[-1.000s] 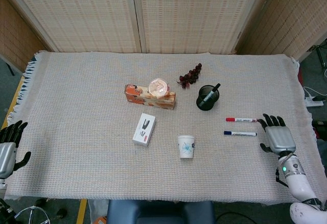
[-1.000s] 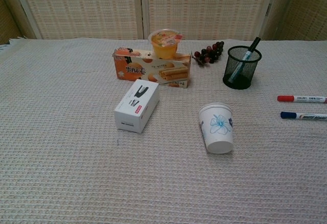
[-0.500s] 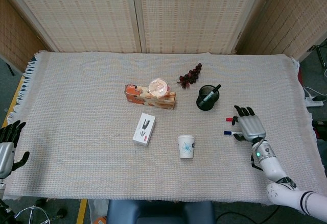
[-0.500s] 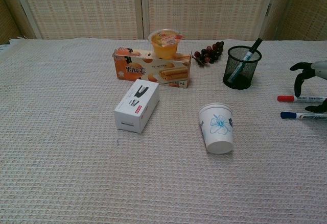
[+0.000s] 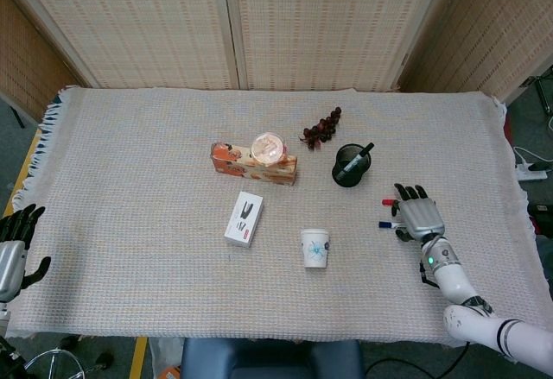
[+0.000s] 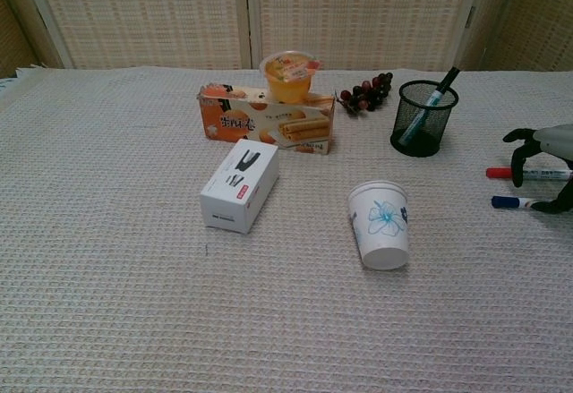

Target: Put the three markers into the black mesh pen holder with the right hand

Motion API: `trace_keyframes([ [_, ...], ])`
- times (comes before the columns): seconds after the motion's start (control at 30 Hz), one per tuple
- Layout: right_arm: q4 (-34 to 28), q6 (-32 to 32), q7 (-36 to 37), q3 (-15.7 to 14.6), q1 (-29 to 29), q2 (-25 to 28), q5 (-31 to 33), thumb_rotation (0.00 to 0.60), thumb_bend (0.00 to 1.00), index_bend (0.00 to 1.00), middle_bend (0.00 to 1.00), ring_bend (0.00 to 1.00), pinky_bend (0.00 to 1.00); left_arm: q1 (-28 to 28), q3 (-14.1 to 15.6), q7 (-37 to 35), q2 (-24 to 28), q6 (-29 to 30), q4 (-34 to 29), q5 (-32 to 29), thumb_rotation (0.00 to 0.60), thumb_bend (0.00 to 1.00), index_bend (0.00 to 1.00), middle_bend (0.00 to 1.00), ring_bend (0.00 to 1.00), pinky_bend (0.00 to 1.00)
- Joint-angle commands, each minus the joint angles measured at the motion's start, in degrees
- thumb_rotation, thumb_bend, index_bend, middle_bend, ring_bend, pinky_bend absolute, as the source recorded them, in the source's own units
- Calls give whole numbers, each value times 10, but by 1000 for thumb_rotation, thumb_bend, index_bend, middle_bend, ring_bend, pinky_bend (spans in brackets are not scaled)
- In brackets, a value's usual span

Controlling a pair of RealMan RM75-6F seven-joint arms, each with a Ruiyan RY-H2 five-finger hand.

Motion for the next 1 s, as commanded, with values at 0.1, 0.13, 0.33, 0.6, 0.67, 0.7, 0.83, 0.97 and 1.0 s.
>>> trace_keyframes([
  [0.1,11,-9,-7,0,6,-9,6,600,227,444,0,64,0,0,-1,-3,0,0,1,-1,600,318,14,0,0,52],
  [0.13,13,-11,-9,0,7,-11,8,600,228,446,0,64,0,0,-1,-3,0,0,1,-2,600,318,15,0,0,52],
  [0.33,22,-14,-16,-2,10,-20,10,600,252,517,2,67,0,0,-1,-6,0,-2,4,-3,600,318,14,0,0,53],
  [0.6,20,-8,-14,3,8,-15,14,600,276,666,15,74,0,0,-1,-7,-1,0,5,0,600,318,14,0,0,54],
  [0.67,12,-5,-5,8,7,-9,11,600,277,670,17,74,0,0,-1,-7,-1,0,4,0,600,318,14,0,0,54],
  [0.7,6,-3,4,13,6,-3,7,600,278,672,17,74,0,0,-1,-7,-1,0,4,0,600,318,14,0,0,54],
  [0.83,-38,12,52,39,3,30,-13,600,278,673,18,74,0,0,-1,-6,-1,-2,3,-1,600,318,14,0,0,55],
  [0.97,-107,11,136,83,2,84,-41,600,280,673,20,77,0,0,-1,-7,0,1,2,1,600,318,14,0,0,56],
  [1.0,-127,7,168,98,3,102,-52,600,280,673,20,77,0,1,-1,-8,0,2,1,2,600,318,14,0,0,56],
])
